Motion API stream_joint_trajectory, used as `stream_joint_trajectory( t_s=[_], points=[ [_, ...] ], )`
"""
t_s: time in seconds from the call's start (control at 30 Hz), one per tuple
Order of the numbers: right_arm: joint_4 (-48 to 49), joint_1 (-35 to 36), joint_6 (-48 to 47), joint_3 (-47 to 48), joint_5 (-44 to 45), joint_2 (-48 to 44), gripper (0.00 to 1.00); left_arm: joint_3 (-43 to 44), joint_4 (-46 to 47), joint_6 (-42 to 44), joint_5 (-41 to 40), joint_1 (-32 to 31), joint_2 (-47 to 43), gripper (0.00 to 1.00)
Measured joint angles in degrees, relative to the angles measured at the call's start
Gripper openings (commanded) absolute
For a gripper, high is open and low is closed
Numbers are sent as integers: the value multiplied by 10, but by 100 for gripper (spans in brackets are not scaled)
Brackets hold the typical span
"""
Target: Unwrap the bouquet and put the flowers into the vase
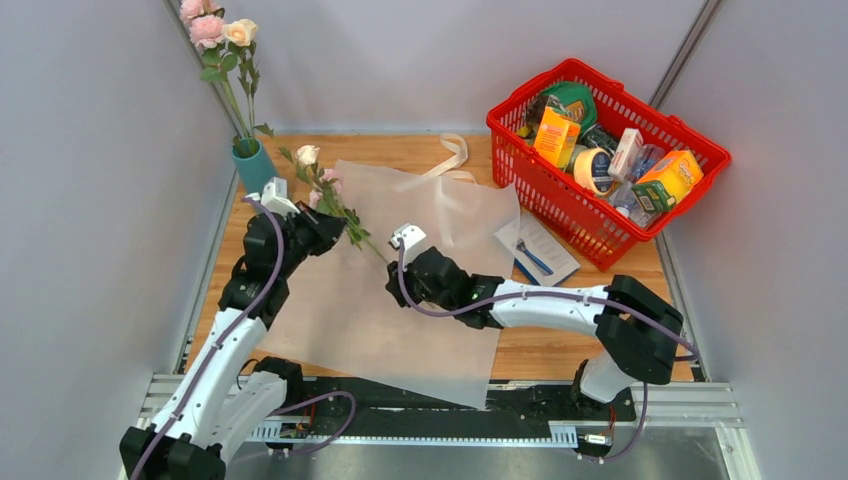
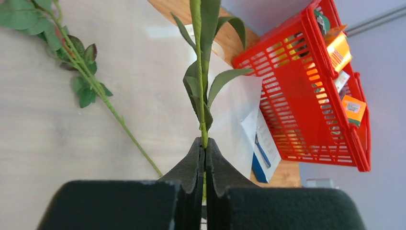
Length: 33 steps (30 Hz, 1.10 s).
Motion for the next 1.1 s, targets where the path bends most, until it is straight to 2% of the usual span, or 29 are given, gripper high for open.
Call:
stream_joint_trajectory(
  t_s=[0.07, 0.13, 0.17, 0.33, 0.47, 0.63, 0.73, 0.9, 0.93, 1.0, 1.1],
  points=[
    [-14, 17, -11, 0, 49, 11, 26, 11, -21, -12, -17, 0, 0, 0],
    [-24, 34, -24, 0, 103, 22, 6, 24, -45, -28, -33, 0, 0, 0],
    [-24, 42, -30, 0, 132, 28, 0, 30, -55, -36, -41, 0, 0, 0],
    [-11, 68, -36, 3, 244, 53, 0, 43, -97, -77, -67, -3, 0, 0],
    [14, 66, 0, 0, 268, 57, 0, 18, -73, -119, -83, -3, -18, 0],
    [103, 54, 44, -51, 228, 57, 0, -32, -40, -154, -106, -3, -51, 0],
    [199, 52, 37, -107, 174, 54, 0, -25, -50, -132, -113, -4, -37, 0],
    [291, 53, 3, -142, 106, 54, 0, 18, -79, -67, -113, -5, -18, 0],
    [320, 53, -3, -150, 94, 53, 1, 31, -85, -53, -111, -6, -16, 0],
    [362, 52, -11, -161, 80, 53, 11, 59, -98, -22, -105, -7, -10, 0],
    [388, 52, -18, -176, 67, 46, 35, 99, -104, 24, -96, -7, 6, 0]
  ],
)
